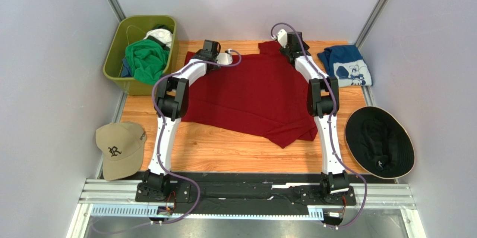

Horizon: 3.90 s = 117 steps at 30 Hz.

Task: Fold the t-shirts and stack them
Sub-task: Flatten the tshirt out, then fold the tshirt

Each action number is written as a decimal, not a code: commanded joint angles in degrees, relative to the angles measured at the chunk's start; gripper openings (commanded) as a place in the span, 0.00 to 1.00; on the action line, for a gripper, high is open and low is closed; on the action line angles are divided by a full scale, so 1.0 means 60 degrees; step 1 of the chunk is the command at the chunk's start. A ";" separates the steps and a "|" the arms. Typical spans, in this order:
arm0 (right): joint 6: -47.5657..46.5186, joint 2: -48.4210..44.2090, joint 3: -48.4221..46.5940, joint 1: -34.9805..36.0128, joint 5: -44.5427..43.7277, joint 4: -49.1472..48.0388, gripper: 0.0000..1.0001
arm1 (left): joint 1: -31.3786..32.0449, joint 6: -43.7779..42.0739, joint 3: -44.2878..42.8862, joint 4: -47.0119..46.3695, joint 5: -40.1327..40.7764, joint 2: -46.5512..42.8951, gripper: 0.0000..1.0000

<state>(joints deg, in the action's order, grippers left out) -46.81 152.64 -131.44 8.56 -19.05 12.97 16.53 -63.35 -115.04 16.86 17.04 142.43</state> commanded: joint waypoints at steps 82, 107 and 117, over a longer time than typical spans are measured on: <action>0.2689 -1.2096 1.4553 0.6733 0.2223 0.4152 0.54 | -0.0734 -0.0252 1.1996 0.1262 -0.2781 -1.1083 0.89; 0.2454 -1.1172 1.3777 0.6440 0.2105 0.4268 0.00 | -0.0881 -0.0325 1.2392 0.1013 -0.2781 -1.0994 0.87; 0.2513 -1.2431 1.2810 0.6455 0.2208 0.5937 0.00 | -0.0881 -0.0340 1.2232 0.1481 -0.3162 -1.1507 0.86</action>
<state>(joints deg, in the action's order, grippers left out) -31.77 82.24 -50.17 47.42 -5.91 44.42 11.75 -64.49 -40.71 25.12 0.27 75.37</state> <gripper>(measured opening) 0.011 0.865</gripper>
